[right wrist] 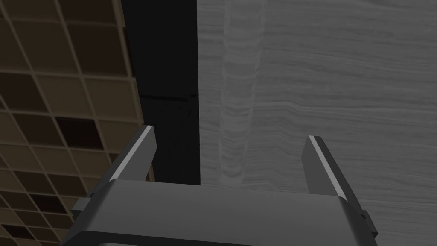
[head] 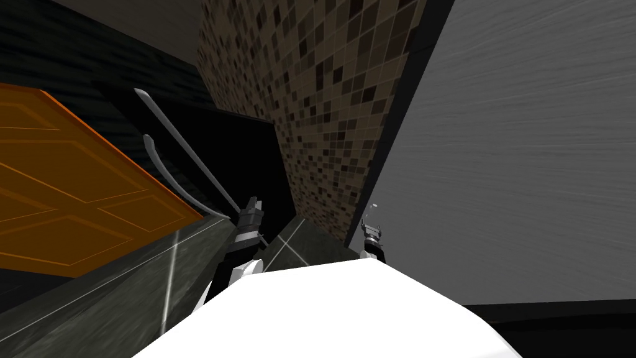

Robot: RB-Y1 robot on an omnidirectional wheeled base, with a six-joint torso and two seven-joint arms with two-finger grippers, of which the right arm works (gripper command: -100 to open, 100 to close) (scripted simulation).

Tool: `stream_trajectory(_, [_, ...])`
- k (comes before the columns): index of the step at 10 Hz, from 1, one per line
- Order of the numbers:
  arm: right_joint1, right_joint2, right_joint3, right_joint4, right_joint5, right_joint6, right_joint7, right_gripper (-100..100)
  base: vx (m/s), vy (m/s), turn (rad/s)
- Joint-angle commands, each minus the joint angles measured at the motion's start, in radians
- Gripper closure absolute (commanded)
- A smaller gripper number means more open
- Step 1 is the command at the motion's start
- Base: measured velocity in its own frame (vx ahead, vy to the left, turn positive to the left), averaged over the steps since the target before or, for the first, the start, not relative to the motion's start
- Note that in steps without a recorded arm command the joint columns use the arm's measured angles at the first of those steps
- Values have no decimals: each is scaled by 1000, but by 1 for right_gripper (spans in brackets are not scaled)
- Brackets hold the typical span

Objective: Pull the door open

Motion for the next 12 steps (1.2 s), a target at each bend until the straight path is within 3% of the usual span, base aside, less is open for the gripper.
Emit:
stream_trajectory(1, [1, -22, 4, 24, 0, -9, -34, -100, 99, 27, 15])
stream_trajectory(2, [14, -49, 8, 32, -1, -11, -67, -100, 121, -5, 22])
stream_trajectory(4, [27, -75, 11, 39, -3, -12, -98, -100, 115, -4, 17])
stream_trajectory(7, [56, -134, 19, 55, -6, -16, -170, -100, 177, -8, 20])
stream_trajectory(8, [61, -146, 21, 58, -6, -17, -184, -100, 175, 21, -13])
stream_trajectory(9, [54, -128, 28, 80, -1, -32, -179, -100, 44, 24, -42])
stream_trajectory(10, [54, -128, 28, 80, -1, -32, -179, 100, -22, 13, 40])
stream_trajectory(12, [54, -128, 28, 80, -1, -32, -179, 100, -18, -12, -8])
